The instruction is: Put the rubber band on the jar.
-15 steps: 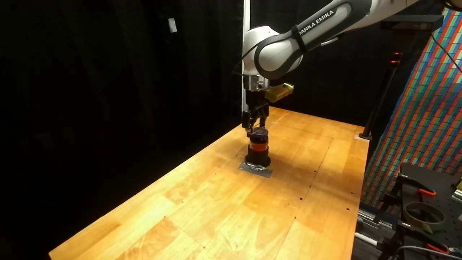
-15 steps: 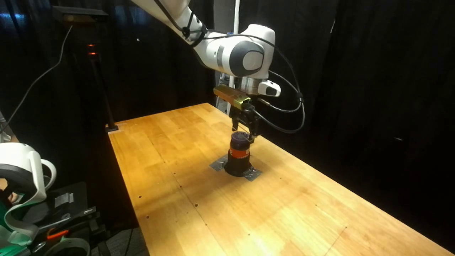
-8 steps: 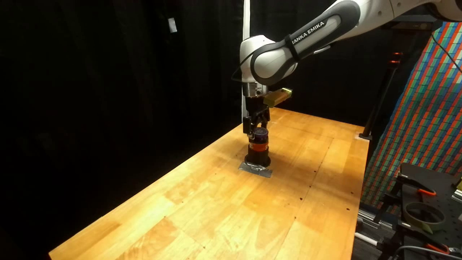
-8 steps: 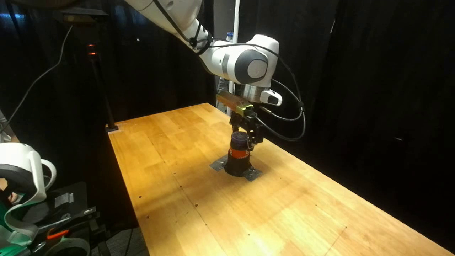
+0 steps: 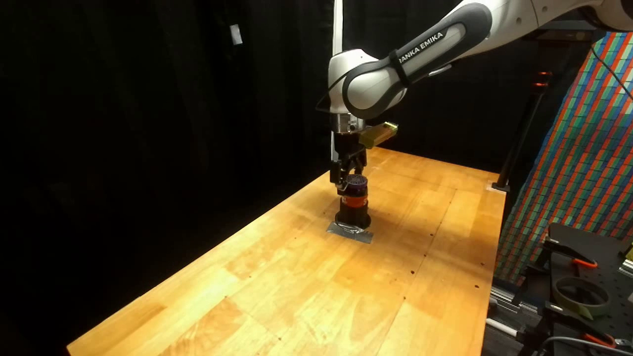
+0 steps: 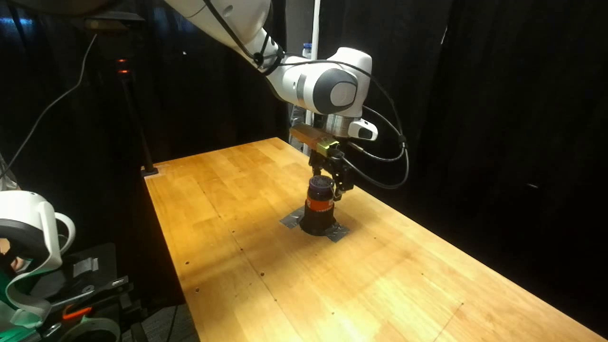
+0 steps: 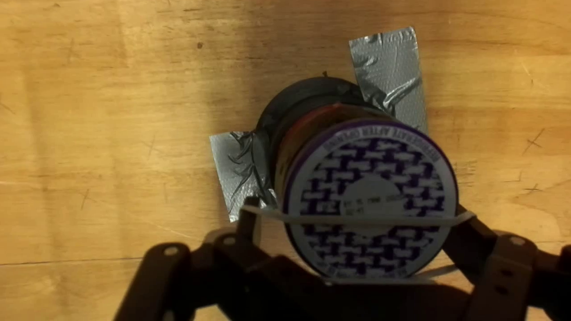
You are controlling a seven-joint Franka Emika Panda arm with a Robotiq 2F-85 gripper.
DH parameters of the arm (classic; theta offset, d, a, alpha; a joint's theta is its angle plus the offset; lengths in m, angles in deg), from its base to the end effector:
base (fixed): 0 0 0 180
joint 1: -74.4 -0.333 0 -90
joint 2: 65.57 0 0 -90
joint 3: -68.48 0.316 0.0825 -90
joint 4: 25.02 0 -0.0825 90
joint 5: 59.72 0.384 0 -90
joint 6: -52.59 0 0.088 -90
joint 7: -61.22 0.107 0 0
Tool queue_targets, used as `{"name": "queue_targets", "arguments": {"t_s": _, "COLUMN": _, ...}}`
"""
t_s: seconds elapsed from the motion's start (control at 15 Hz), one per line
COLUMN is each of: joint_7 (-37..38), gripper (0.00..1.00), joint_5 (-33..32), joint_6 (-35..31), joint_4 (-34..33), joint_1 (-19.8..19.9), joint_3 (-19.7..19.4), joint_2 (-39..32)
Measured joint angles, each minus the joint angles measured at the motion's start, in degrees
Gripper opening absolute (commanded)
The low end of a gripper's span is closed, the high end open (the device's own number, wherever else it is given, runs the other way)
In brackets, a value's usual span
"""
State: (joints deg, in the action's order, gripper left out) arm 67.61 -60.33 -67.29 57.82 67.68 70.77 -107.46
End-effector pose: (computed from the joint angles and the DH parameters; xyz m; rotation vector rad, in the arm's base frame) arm 0.7057 0.1063 0.2484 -3.1313 -0.0663 0.1344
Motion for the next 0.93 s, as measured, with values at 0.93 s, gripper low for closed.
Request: {"name": "queue_targets", "arguments": {"t_s": 0.93, "joint_7": 0.3, "gripper": 1.0, "joint_5": 0.0, "joint_6": -10.6, "joint_4": 4.0, "joint_1": 0.0, "joint_3": -0.6, "joint_2": 0.1}}
